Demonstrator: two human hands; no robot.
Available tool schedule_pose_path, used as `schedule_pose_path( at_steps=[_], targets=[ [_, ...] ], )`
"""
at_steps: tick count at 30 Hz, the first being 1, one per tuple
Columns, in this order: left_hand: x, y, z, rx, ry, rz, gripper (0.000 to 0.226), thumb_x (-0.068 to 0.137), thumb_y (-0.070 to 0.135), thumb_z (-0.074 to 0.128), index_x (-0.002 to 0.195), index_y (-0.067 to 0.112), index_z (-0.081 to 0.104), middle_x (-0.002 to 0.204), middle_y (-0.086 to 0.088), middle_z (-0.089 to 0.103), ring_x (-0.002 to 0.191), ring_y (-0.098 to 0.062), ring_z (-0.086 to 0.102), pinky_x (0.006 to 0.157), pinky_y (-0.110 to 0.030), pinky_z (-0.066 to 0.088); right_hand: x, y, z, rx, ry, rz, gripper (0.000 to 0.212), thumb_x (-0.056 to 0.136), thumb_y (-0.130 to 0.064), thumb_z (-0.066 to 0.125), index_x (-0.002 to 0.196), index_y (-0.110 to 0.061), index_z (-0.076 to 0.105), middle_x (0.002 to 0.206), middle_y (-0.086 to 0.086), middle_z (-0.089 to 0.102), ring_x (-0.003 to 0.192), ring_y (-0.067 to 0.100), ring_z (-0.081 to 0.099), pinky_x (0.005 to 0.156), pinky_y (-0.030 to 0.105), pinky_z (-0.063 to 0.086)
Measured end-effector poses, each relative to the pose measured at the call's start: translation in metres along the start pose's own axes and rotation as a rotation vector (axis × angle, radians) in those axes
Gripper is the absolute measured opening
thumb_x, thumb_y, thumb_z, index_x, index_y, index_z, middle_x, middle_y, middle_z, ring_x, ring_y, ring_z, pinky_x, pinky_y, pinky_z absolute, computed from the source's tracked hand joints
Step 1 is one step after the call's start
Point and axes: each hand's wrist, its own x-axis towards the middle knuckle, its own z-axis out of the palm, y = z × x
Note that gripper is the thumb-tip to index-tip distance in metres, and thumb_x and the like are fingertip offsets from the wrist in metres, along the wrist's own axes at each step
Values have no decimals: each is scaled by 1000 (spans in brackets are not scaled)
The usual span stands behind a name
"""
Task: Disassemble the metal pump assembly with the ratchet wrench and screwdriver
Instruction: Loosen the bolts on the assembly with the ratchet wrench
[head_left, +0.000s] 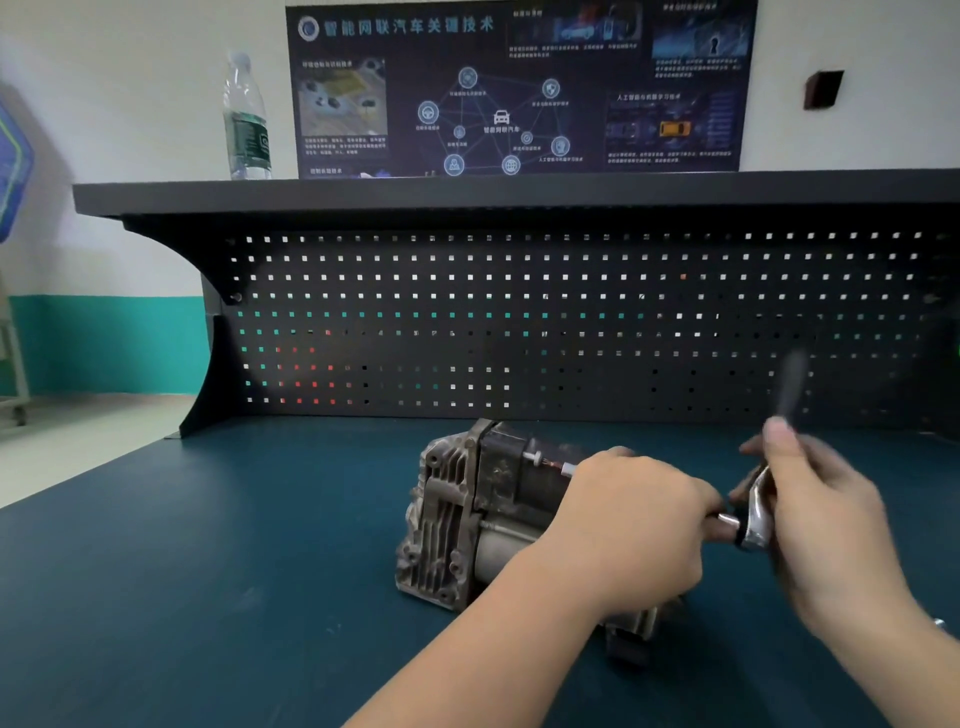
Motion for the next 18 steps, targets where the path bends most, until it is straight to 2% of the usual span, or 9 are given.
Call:
schedule_pose_path(
  at_steps=[2, 3, 4, 6, 8, 11, 13, 16, 18],
  targets=[
    [0, -1, 0, -19, 12, 0, 15, 93, 31, 49, 94, 26, 64, 87, 2, 66, 82, -22, 58, 75, -30, 33, 6, 6, 1, 231, -108, 406, 31, 93, -35, 55, 76, -10, 57, 55, 5, 50, 41, 16, 38, 34, 20, 33],
    [1, -1, 0, -27, 15, 3, 16, 94, 31, 49, 95, 27, 64, 87, 2, 66, 83, -22, 58, 74, -30, 31, 9, 9, 0, 252, -118, 437, 31, 93, -35, 56, 77, -8, 57, 57, 5, 49, 42, 16, 37, 33, 20, 31],
    [1, -2, 0, -30, 17, 9, 16, 94, 32, 49, 96, 26, 64, 88, 3, 65, 84, -21, 57, 73, -29, 29, 9, 11, -1, 215, -106, 338, 31, 94, -36, 55, 78, -10, 59, 54, 3, 50, 44, 17, 40, 36, 22, 35],
    [1, -2, 1, -36, 29, 20, 17, 94, 33, 49, 98, 25, 64, 90, 4, 63, 88, -18, 56, 73, -29, 29, 7, 6, -2, 35, -47, -82, 29, 96, -42, 50, 79, -21, 63, 51, -1, 55, 46, 15, 48, 44, 26, 43],
    [2, -2, 0, -44, 41, 22, 17, 94, 33, 49, 96, 23, 62, 91, 4, 62, 88, -18, 55, 72, -29, 30, 0, -7, -4, -106, -84, -466, 28, 94, -52, 45, 82, -31, 60, 59, -2, 61, 42, 8, 50, 41, 20, 43],
    [1, -1, 0, -56, 40, 23, 8, 92, 29, 52, 91, 24, 59, 86, 3, 64, 78, -21, 54, 70, -29, 25, -6, -10, -4, -167, -84, -544, 29, 92, -58, 44, 82, -33, 56, 61, 1, 62, 42, 10, 52, 42, 16, 43],
    [-1, 0, 1, -28, 39, 18, 6, 91, 27, 52, 90, 25, 58, 85, 3, 65, 74, -21, 53, 70, -28, 23, -4, -8, -2, -163, 5, -321, 31, 93, -50, 47, 77, -27, 59, 50, 6, 57, 42, 10, 51, 46, 24, 45],
    [-1, 0, 0, -28, 54, 0, 8, 93, 28, 50, 90, 25, 57, 86, 1, 66, 70, -22, 47, 69, -28, 21, 5, -1, 1, 231, -107, 367, 26, 93, -34, 56, 79, -12, 58, 54, 4, 50, 35, 11, 41, 36, 20, 35],
    [0, -2, -1, -35, 41, 8, 12, 94, 31, 49, 92, 25, 58, 87, 1, 66, 74, -22, 50, 70, -29, 22, 9, 5, -1, 276, -137, 440, 27, 93, -33, 56, 83, -7, 58, 58, 4, 50, 38, 12, 41, 35, 19, 35]
  ],
)
